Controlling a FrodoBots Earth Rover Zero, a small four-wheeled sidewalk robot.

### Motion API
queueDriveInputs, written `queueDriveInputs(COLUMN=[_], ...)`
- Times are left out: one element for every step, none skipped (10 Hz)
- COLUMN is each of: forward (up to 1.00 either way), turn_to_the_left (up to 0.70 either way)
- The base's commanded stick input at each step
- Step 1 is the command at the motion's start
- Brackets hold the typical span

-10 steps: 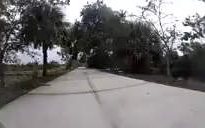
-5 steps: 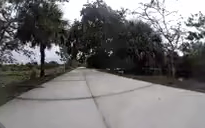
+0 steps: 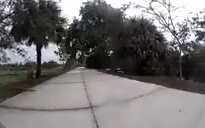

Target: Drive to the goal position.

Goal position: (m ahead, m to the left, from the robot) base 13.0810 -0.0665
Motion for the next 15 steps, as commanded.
queueDriveInputs(forward=[0.85, 0.85, 0.85, 0.85, 0.85, 0.85, 0.85, 0.85, 0.85, 0.85, 0.85, 0.85, 0.85, 0.85, 0.85], turn_to_the_left=[0.00, 0.00, 0.00, 0.00, 0.00, 0.00, 0.00, 0.00, 0.00, 0.00, 0.00, 0.00, 0.00, 0.00, 0.00])
